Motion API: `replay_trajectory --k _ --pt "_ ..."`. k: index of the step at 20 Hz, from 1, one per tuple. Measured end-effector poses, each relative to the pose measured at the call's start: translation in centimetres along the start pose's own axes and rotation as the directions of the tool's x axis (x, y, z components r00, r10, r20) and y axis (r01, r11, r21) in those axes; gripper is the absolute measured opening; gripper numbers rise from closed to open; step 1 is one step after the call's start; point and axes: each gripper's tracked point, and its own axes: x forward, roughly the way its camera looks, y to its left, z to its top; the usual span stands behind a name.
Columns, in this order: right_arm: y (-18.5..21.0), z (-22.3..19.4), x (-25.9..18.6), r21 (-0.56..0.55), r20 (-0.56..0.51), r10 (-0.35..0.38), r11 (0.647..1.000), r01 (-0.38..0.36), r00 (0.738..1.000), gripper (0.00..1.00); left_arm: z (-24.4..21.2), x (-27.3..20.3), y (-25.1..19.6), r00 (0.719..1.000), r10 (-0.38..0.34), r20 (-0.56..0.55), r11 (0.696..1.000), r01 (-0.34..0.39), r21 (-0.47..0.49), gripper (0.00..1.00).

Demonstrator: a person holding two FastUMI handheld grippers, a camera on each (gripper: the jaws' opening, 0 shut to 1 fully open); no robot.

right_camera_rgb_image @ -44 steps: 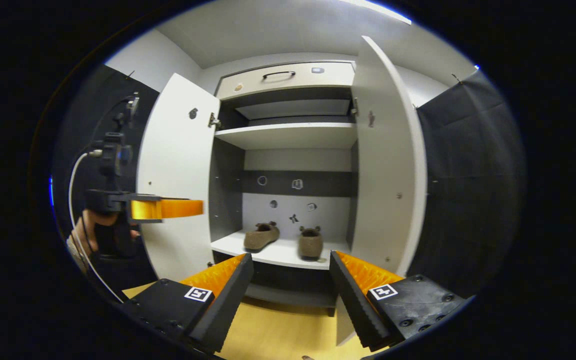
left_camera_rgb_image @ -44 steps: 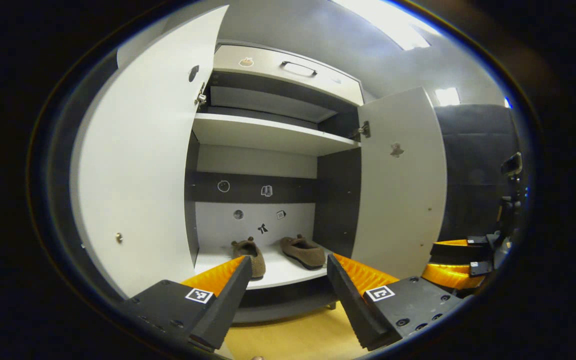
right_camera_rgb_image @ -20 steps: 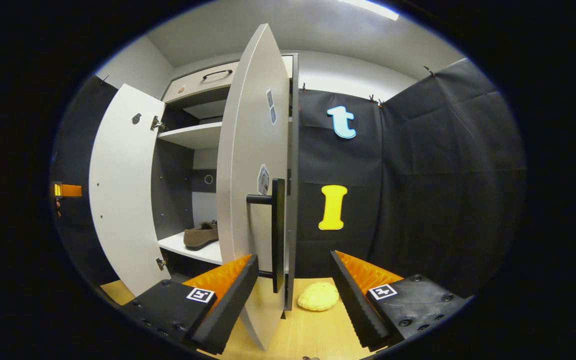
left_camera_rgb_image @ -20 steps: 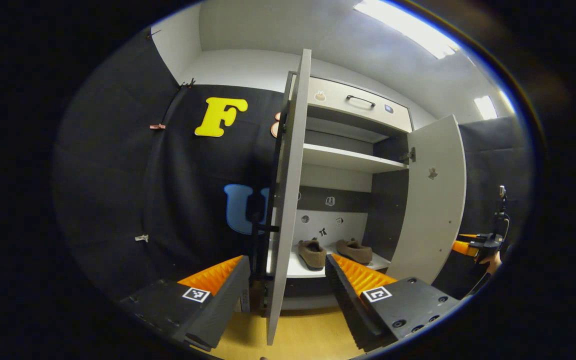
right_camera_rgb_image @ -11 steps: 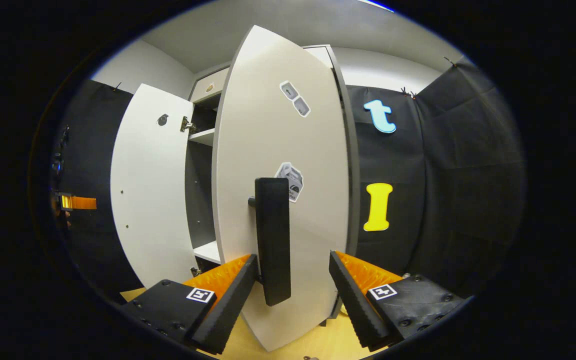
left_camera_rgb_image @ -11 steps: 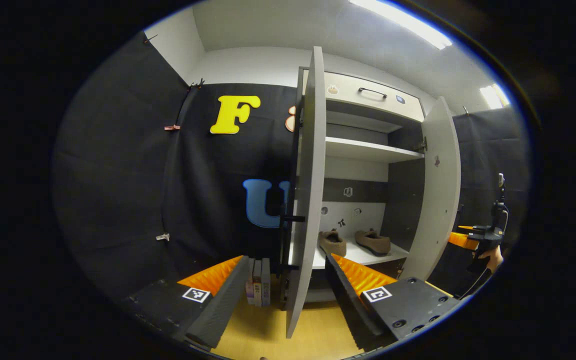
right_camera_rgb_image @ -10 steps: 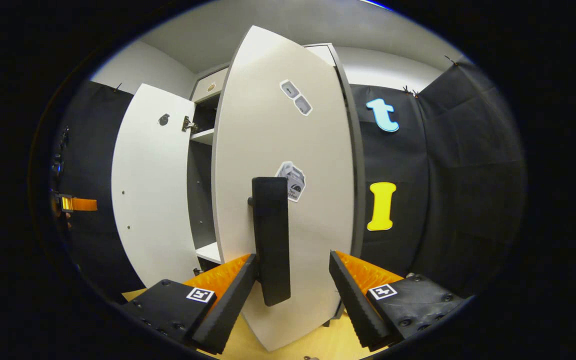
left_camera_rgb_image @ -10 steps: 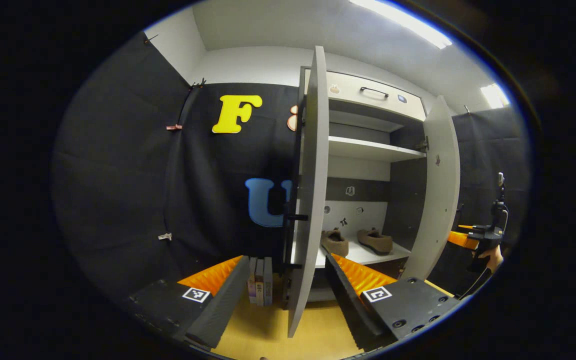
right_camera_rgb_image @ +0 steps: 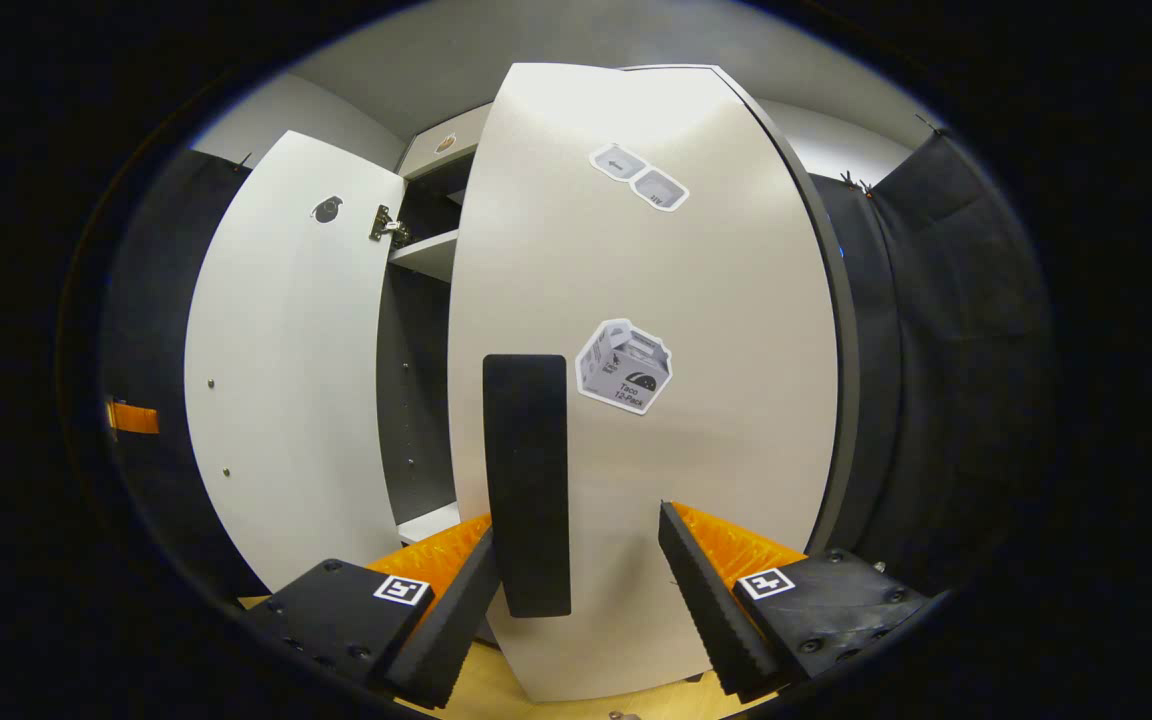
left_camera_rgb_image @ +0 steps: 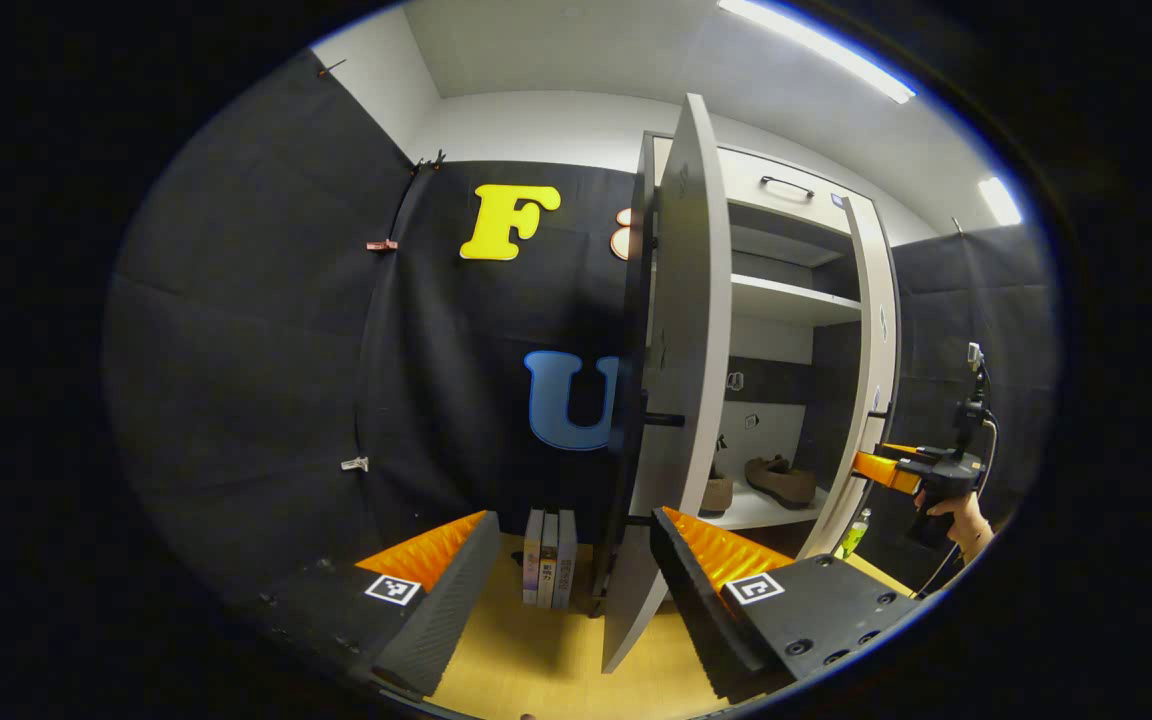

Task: Grab one shoe with the right hand and put it into the shoe cabinet, grab the other shoe with the left hand and put it into the shoe cabinet; then close the right door with the right hand and the left door with the left hand.

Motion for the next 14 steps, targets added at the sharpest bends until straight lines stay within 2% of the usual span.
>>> replay_trajectory --k 4,6,9,14 --pt "0.3 -0.1 1.5 -0.039 0.010 -0.042 0.998 0.043 0.999 0.96 -0.1 3.1 0.0 0.999 -0.042 0.009 0.999 0.043 -0.034 0.95" --pt "0.5 0.0 0.8 -0.033 -0.001 -0.037 0.999 0.037 0.999 0.96 0.3 4.4 -0.7 0.996 -0.085 0.014 0.995 0.085 -0.045 0.97" --pt "1.3 1.2 -1.4 -0.011 0.019 -0.010 1.000 0.010 1.000 0.98 0.6 5.8 -1.6 0.992 -0.126 0.013 0.992 0.126 -0.023 0.95" --pt "-0.7 1.3 -6.2 -0.062 0.009 -0.057 0.996 0.057 0.998 0.98 0.3 6.1 -2.4 0.986 -0.165 0.009 0.986 0.165 -0.036 0.94"
